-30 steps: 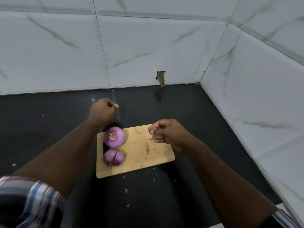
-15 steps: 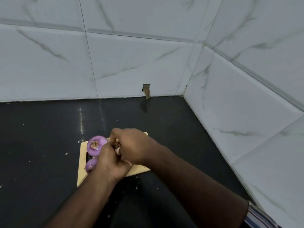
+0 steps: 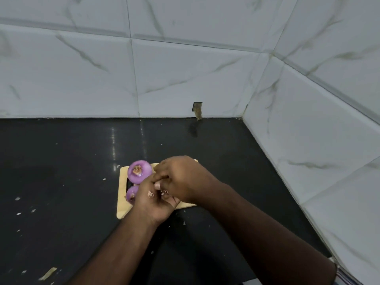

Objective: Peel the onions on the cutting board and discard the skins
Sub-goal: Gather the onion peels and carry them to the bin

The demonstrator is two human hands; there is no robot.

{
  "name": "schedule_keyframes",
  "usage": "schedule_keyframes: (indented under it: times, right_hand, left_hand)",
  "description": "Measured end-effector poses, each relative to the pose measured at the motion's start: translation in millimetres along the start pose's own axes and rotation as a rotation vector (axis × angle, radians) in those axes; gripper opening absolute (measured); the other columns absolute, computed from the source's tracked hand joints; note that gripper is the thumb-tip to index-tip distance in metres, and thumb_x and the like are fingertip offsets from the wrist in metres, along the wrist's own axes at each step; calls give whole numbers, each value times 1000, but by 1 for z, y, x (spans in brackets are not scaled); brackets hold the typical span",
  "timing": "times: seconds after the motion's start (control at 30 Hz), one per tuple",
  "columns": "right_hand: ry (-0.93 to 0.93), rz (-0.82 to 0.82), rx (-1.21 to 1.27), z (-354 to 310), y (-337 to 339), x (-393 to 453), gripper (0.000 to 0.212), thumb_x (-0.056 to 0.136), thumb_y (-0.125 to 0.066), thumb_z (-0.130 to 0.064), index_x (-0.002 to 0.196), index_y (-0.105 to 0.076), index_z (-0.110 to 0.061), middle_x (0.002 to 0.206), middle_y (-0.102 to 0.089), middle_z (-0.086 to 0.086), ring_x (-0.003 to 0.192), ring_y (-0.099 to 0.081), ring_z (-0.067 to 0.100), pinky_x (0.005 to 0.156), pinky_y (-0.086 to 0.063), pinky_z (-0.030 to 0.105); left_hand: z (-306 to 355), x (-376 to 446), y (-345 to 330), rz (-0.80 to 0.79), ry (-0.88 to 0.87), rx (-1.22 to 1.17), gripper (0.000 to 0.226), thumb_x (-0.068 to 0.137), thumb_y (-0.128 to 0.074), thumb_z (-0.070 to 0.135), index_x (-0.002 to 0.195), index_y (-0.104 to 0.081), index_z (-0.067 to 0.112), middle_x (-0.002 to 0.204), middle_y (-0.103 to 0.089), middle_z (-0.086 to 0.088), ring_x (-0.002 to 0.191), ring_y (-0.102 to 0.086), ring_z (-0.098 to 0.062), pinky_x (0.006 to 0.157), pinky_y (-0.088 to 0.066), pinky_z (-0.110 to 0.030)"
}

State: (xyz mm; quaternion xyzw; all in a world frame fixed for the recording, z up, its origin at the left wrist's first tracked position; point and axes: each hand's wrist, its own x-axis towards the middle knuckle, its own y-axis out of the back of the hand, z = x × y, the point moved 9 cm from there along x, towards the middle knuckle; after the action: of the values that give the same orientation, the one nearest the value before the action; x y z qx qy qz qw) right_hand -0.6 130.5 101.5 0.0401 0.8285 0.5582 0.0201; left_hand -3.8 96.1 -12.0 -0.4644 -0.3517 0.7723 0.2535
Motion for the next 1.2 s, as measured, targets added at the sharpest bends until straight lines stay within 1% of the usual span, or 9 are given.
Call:
schedule_keyframes:
  times: [0.17,0.23,0.3,0.5,0.67,0.77,0.83,0.97,1.2]
  right_hand:
    - [-69,209,230,23,34,-6,23,83,-70,-8,98,-80,-22,93,-75,-5,82,-65,1,74,-47,12]
    - [-179,334,471,59,40,-6,18,85,-73,-11,99,-79,-20,94,-76,-8,83,-68,-2,82,-55,19]
    - [-285,409,471,98,31,-8,19,90,-69,-17,108,-76,-21,101,-76,-8,91,-69,2,88,-58,31]
    - [-401,94,157,141,-72,-15,46,103,-45,-25,148,-43,-16,153,-45,0,142,-38,16,118,-26,29]
    - [-180,48,28,88,-109,-4,48,105,-36,-20,151,-35,-8,158,-34,8,149,-23,21,122,-9,30]
    - [-56,13,150,67,-116,-15,45,102,-40,-13,147,-43,-13,156,-39,3,147,-29,16,118,-13,18]
    - [-136,88,207,88,-100,-15,46,101,-41,-12,147,-45,-14,155,-41,1,145,-32,12,114,-13,11]
    - [-240,95,52,124,-90,-9,47,105,-37,-27,150,-39,-12,159,-33,2,149,-23,14,122,-10,28]
    - [132,-9,14,51,-126,1,45,101,-44,-28,145,-46,-16,154,-43,5,147,-30,22,122,-17,37]
  left_hand:
    - [9,1,2,57,-6,-19,23,99,-51,14,90,-71,5,92,-76,-12,78,-76,-26,72,-64,-43]
    - [21,2,3,68,-33,-77,32,103,-48,18,83,-68,2,80,-74,-13,70,-76,-28,68,-64,-43]
    - [38,0,5,75,-72,-77,32,103,-47,20,85,-68,3,81,-73,-14,73,-77,-30,68,-64,-42]
    - [81,-18,17,100,-161,-96,34,102,-49,23,86,-71,2,89,-74,-13,81,-77,-30,65,-64,-39]
    - [77,-23,26,135,-180,-122,36,104,-48,24,85,-70,1,81,-73,-14,68,-76,-27,62,-64,-40]
    - [73,-23,28,132,-192,-142,36,104,-49,23,85,-69,0,77,-73,-14,65,-76,-27,65,-65,-41]
    - [73,-24,31,131,-201,-152,36,103,-49,23,85,-70,0,79,-74,-14,66,-76,-26,67,-65,-41]
    - [73,-24,33,128,-205,-176,34,102,-52,22,88,-72,0,87,-74,-15,74,-76,-26,67,-65,-40]
    - [71,-26,32,142,-224,-184,36,103,-51,22,83,-71,0,80,-74,-14,69,-76,-26,65,-65,-40]
